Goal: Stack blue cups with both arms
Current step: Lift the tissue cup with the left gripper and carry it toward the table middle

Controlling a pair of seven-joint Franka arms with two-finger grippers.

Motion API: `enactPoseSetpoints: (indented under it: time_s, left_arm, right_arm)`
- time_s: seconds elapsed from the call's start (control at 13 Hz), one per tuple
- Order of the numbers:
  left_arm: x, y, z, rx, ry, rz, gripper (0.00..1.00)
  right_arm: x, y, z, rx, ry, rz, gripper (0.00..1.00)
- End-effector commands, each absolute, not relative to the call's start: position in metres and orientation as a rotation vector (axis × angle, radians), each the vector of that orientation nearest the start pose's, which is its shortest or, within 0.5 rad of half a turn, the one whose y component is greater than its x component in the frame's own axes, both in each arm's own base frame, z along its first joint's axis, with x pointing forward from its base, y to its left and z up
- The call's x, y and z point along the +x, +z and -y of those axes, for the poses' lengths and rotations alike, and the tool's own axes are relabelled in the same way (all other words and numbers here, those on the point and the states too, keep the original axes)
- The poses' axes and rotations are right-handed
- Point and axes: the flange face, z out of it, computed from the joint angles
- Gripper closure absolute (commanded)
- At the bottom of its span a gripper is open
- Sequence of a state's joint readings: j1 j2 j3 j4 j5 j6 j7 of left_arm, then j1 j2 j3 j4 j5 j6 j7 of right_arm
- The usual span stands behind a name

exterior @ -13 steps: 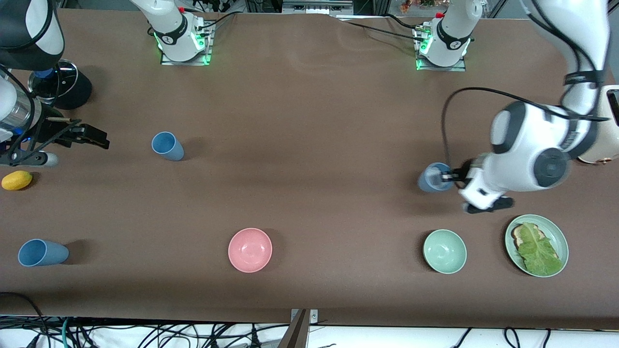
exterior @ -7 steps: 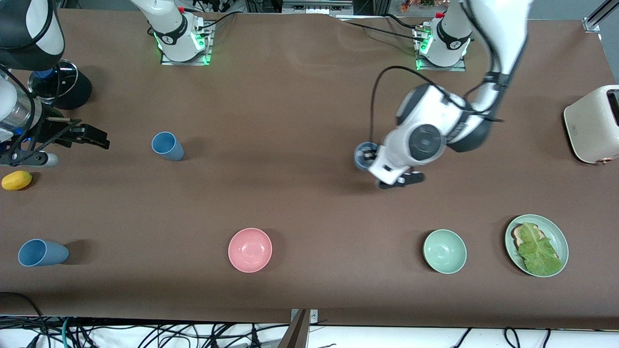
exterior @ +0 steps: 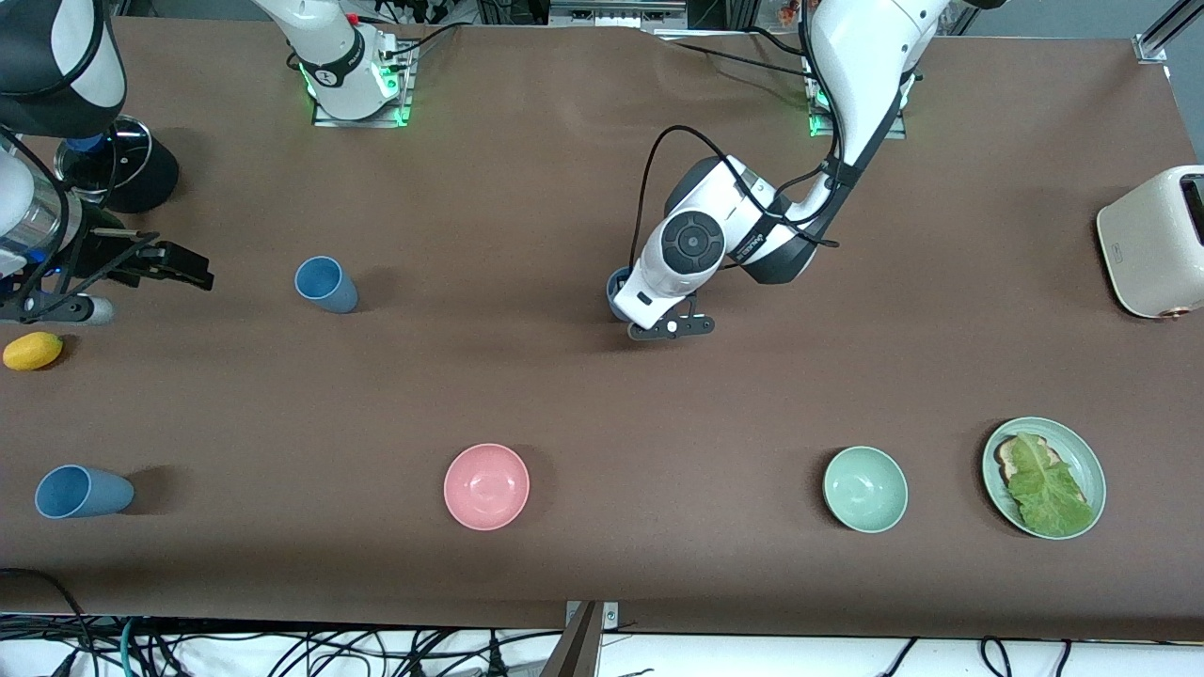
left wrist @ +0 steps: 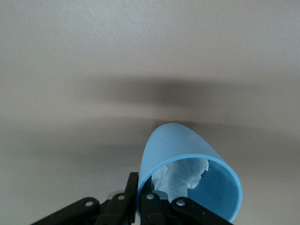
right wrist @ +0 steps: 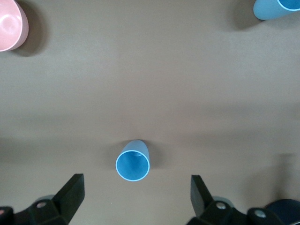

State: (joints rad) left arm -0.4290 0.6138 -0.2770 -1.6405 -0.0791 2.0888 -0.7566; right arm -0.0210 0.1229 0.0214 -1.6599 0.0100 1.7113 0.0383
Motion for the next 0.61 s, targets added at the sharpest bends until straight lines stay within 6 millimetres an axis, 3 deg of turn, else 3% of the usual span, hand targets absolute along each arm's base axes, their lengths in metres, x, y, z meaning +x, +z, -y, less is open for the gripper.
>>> enactPoseSetpoints:
  time_s: [0.0,0.15,0.31,0.38,0.46,0.54]
  left_arm:
    - [0.527,0.258,0.419,-3.168,0.373,0.157,1.0]
    - [0.528,0.255,0.417,-3.142,0.329,0.09,1.0]
    - [0.529,0.253,0.417,-3.145,0.333,0.035,1.0]
    - [0.53,0.255,0.416,-3.15,0.33,0.04,0.77]
    - [0.532,0.259,0.414,-3.153,0.323,0.051,0.07]
    - [0.534,0.263,0.411,-3.151,0.32,0.056,0.0]
  right_arm:
    - [0.594,0.517,-0.002,-3.13,0.123,-0.079,0.0]
    - [0.598,0.507,-0.001,-3.13,0.156,-0.055,0.0]
    - [0.603,0.479,-0.002,-3.123,0.252,-0.04,0.0]
    - [0.603,0.462,-0.002,-3.116,0.33,-0.04,0.0]
    - [0.6,0.449,-0.003,-3.11,0.376,-0.041,0.0]
    - [0.594,0.438,-0.002,-3.109,0.388,-0.043,0.0]
